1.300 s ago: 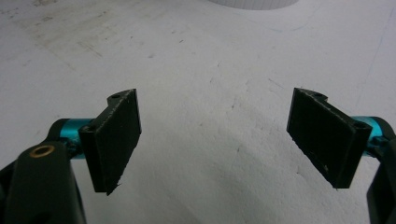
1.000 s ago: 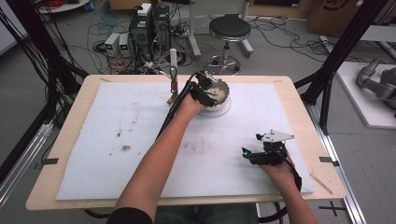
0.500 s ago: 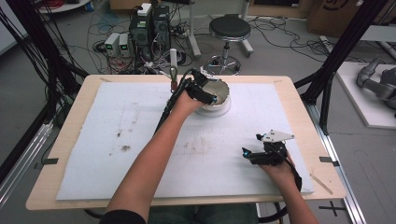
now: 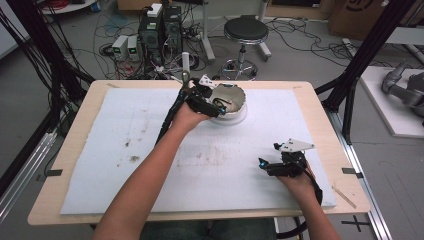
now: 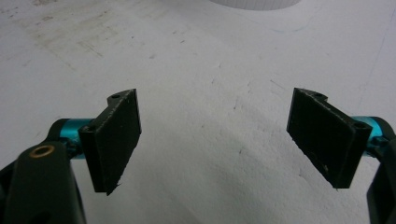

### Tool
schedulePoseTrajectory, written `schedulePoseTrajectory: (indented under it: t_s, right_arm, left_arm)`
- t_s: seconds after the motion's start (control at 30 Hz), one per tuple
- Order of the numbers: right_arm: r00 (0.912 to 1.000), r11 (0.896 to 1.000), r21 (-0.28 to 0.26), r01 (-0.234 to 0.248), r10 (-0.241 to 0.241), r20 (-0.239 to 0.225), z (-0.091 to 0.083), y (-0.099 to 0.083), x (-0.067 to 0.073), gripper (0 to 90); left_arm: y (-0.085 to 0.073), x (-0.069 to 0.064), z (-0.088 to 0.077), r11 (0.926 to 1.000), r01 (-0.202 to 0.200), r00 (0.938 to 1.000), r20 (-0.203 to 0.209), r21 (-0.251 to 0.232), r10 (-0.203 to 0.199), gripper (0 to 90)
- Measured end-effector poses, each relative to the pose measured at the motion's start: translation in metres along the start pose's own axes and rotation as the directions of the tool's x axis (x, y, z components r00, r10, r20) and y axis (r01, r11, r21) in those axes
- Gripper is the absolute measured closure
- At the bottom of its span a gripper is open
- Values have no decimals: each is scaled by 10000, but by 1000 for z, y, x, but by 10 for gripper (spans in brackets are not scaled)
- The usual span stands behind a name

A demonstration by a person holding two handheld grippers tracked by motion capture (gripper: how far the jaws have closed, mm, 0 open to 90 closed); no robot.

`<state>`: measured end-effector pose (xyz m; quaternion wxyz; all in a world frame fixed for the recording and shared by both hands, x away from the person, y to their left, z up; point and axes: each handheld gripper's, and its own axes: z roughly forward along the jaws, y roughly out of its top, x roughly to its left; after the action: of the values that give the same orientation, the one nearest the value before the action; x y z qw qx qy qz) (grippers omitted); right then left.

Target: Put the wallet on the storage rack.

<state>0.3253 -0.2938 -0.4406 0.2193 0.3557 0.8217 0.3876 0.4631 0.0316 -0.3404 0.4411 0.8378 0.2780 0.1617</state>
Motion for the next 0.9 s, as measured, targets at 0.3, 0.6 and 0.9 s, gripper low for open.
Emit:
schedulePoseTrajectory:
  t_s: [0.3, 0.6, 0.9]
  right_arm:
    - [10000, 10000, -3, 38, -38, -12, -1, 1, 2, 179]
    - [10000, 10000, 5, 2, -2, 48, -1, 0, 1, 179]
    - [10000, 10000, -52, -54, 54, 25, -1, 0, 2, 179]
  left_arm:
    - [-16, -5, -43, 9977, -76, 9998, 201, -672, 89, 185]
    - [-46, -7, -74, 9946, 42, 9994, 337, -1038, -7, 176]
    - [-91, -13, -94, 9903, 453, 9986, 324, -1313, -414, 172]
